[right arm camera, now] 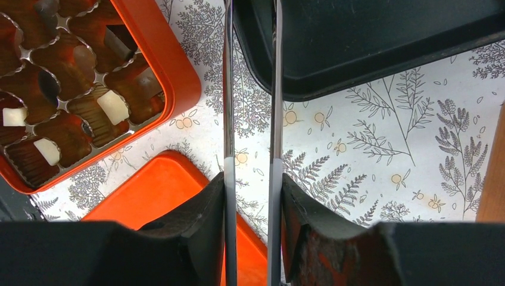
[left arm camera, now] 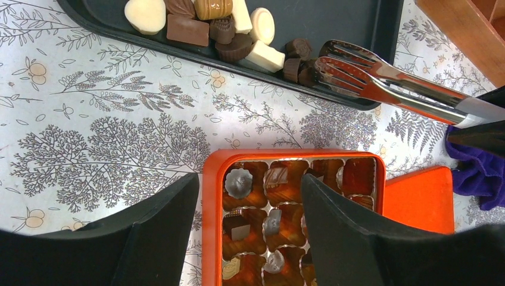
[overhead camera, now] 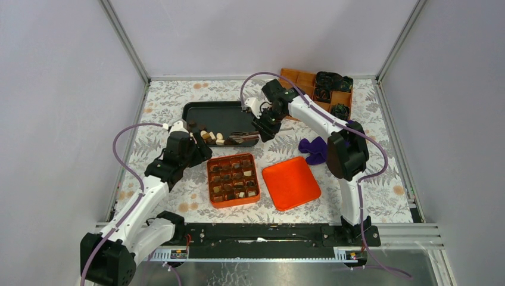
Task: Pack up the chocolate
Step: Pick up the fake chocolate from the plate, then place the fake chocolate in the packing box.
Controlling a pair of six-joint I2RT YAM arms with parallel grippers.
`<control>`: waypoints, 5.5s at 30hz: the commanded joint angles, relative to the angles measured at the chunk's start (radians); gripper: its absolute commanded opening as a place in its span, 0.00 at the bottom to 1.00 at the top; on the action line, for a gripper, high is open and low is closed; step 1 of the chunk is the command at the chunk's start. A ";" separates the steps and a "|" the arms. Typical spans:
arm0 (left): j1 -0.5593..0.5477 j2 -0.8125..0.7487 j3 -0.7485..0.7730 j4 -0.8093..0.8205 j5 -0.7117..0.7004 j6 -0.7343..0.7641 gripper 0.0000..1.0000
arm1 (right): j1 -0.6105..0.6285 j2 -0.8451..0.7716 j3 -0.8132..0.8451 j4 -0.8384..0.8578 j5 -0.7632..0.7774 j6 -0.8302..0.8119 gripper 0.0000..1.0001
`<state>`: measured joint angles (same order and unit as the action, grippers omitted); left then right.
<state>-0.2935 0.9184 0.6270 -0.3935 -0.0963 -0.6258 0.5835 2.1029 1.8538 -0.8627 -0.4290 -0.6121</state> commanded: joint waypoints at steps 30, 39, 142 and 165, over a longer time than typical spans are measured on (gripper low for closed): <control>0.015 -0.027 -0.006 0.045 0.022 0.006 0.72 | 0.010 -0.052 0.027 0.045 0.073 0.038 0.12; 0.016 -0.035 -0.013 0.045 0.027 0.003 0.72 | -0.001 -0.055 0.034 0.056 0.059 0.052 0.09; 0.035 -0.251 0.050 0.044 -0.171 0.083 0.99 | 0.009 -0.408 -0.216 -0.031 -0.364 -0.064 0.06; 0.036 -0.394 0.020 -0.028 -0.226 -0.003 0.99 | 0.368 -0.376 -0.346 0.015 -0.090 -0.104 0.13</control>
<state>-0.2653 0.5232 0.6609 -0.4217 -0.3035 -0.6098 0.9298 1.7145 1.4933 -0.8814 -0.5503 -0.7303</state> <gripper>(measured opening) 0.986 0.329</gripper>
